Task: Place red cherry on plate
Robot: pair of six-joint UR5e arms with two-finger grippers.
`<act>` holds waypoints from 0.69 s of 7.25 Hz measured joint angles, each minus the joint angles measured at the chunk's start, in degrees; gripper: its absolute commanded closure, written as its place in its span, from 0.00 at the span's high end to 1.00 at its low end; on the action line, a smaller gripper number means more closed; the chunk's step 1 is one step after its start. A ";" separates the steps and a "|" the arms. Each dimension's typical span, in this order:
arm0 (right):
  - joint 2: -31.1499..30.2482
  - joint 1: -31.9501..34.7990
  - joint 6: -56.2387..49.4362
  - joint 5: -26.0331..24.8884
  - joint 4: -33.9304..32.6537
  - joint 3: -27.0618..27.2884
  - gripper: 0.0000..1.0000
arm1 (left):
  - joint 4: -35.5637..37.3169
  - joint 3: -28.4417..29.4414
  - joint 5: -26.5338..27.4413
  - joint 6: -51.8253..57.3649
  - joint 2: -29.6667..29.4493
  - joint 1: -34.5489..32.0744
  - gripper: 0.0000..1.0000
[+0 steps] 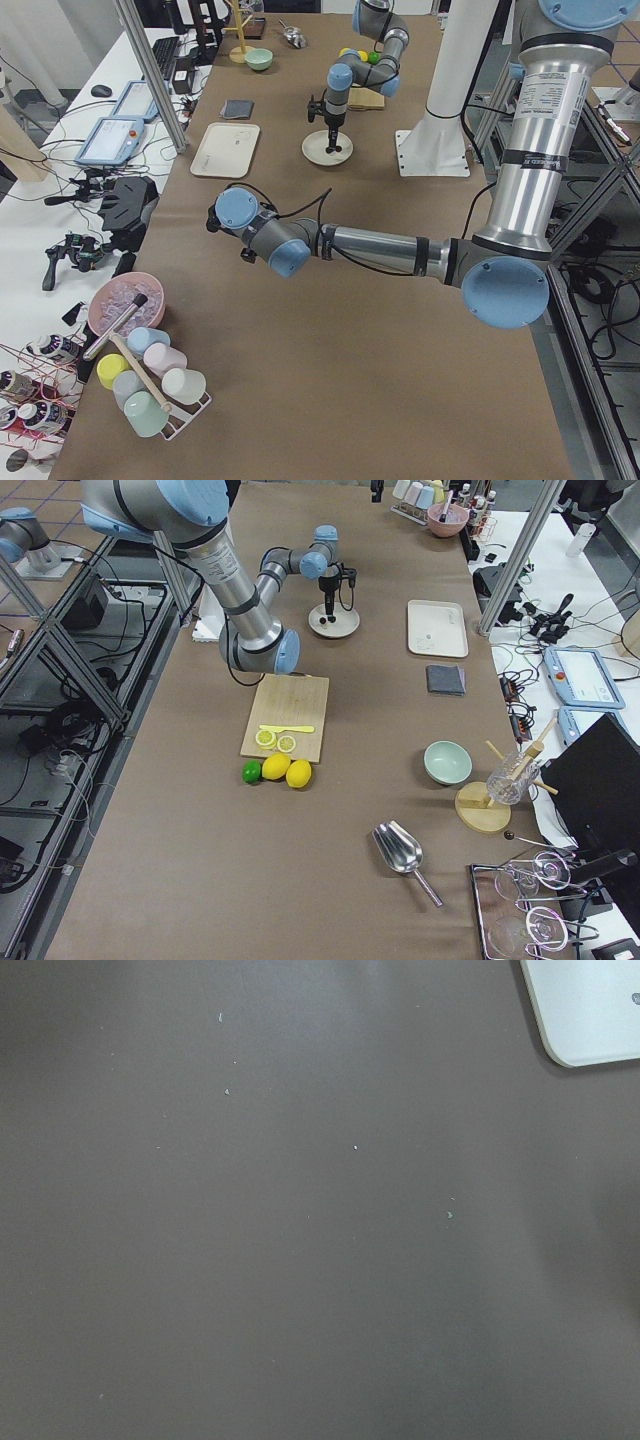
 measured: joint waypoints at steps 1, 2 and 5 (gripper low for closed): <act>-0.24 1.86 -0.08 2.67 -1.66 2.92 1.00 | 0.00 0.02 0.00 -0.02 -0.04 0.00 0.98; -0.83 4.23 -0.40 6.20 -4.93 7.54 1.00 | 0.00 0.03 -0.02 -0.03 -0.04 0.01 0.98; -11.60 11.33 -3.47 12.84 -14.01 28.22 1.00 | 0.60 0.41 -0.06 -0.03 -0.14 0.11 0.98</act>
